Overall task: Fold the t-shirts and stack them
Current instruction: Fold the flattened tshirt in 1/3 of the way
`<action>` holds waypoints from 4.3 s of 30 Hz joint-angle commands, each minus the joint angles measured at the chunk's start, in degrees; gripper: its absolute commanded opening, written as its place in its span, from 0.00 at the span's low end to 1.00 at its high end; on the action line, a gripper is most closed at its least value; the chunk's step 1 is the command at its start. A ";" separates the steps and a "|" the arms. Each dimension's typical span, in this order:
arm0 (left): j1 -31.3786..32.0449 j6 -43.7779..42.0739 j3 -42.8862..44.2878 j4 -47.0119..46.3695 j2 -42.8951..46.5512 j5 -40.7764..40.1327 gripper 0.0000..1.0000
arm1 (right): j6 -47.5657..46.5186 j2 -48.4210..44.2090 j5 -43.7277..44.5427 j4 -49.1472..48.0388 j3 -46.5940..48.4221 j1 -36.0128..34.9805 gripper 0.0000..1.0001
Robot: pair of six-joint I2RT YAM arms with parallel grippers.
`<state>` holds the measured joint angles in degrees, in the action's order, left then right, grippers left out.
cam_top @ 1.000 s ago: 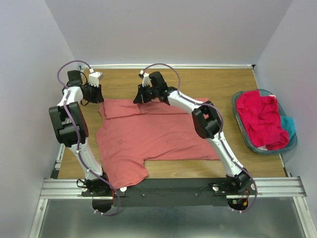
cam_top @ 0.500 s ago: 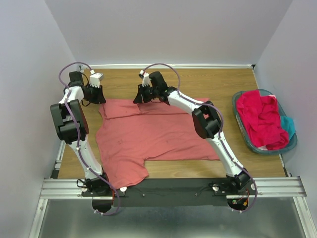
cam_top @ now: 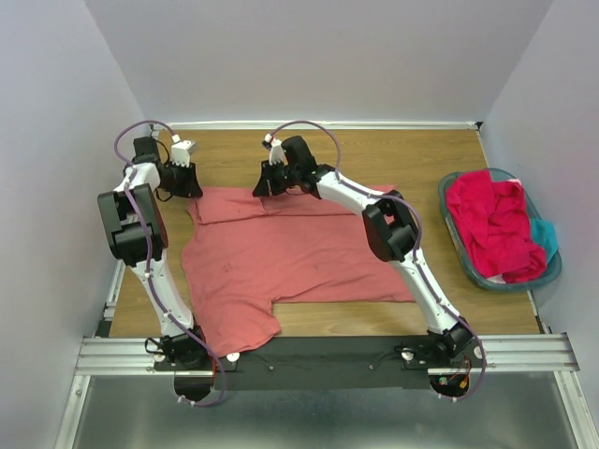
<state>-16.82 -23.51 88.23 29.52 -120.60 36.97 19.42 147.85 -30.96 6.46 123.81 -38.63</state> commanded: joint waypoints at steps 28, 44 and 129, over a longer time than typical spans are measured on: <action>0.73 1.27 4.15 -0.16 -2.28 3.90 0.13 | -1.31 -2.57 -0.86 -0.66 -2.87 -0.57 0.01; 0.56 -2.77 -0.07 2.21 6.07 5.22 0.00 | -1.58 -6.17 -1.03 -0.66 -5.15 -0.57 0.01; 30.79 0.65 2.57 -1.57 1.77 0.73 0.35 | -33.48 -27.97 21.11 22.81 -32.66 25.01 0.25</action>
<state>11.99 -24.47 90.30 29.21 -117.43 39.24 -10.44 118.91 -14.52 27.05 92.60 -13.65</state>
